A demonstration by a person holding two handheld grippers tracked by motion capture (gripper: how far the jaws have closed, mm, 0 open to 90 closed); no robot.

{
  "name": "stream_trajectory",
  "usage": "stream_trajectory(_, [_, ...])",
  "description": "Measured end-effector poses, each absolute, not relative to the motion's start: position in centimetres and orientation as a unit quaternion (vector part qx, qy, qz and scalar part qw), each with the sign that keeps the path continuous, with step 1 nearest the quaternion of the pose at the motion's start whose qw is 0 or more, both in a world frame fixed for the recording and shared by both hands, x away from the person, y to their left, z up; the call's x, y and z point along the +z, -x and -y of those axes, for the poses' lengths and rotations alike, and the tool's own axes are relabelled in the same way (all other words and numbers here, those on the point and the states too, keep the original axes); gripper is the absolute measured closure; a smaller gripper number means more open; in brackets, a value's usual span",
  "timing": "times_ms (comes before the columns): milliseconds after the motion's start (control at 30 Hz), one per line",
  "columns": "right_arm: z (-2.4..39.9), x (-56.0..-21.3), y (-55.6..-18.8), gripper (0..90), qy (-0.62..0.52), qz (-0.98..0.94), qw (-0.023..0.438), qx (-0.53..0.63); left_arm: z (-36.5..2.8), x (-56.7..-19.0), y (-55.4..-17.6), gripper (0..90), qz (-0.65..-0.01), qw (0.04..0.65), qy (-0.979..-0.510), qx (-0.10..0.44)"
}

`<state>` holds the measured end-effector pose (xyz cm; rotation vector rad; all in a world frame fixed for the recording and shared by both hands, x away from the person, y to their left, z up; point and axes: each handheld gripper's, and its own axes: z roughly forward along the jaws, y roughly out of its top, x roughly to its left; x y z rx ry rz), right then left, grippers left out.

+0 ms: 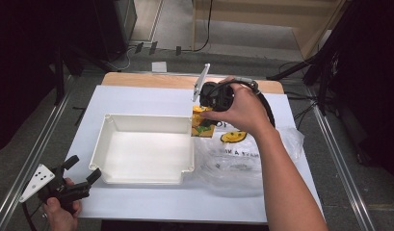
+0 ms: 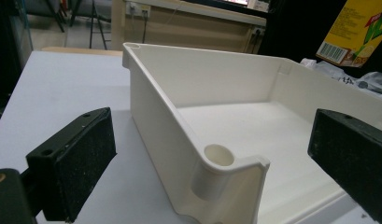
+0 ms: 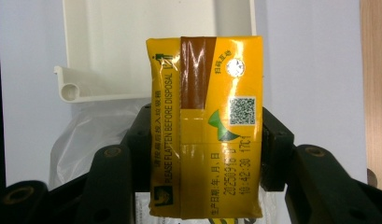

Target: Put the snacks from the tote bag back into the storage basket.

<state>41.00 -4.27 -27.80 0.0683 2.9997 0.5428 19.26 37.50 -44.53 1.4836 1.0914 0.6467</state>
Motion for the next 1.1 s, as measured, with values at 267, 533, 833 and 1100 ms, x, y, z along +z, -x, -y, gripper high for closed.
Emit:
stream_trajectory(267, [3.3,-27.5,-40.9,52.8,-0.015,-0.982,0.046,0.181,-37.6,-44.5,-19.0,1.5,-0.442,0.573,-0.637,0.267])
stream_trajectory(533, [2.5,-27.8,-40.9,52.7,-0.011,-0.983,0.044,0.179,-37.2,-44.4,-18.9,2.4,-0.418,0.568,-0.657,0.266])
stream_trajectory(833, [1.5,-27.9,-41.0,52.7,-0.005,-0.983,0.039,0.18,-37.1,-44.5,-18.8,13.5,-0.416,0.565,-0.657,0.274])
stream_trajectory(1100, [0.5,-28.3,-40.9,52.7,0.002,-0.983,0.037,0.18,-37.1,-44.6,-18.9,11.9,-0.434,0.56,-0.648,0.279])
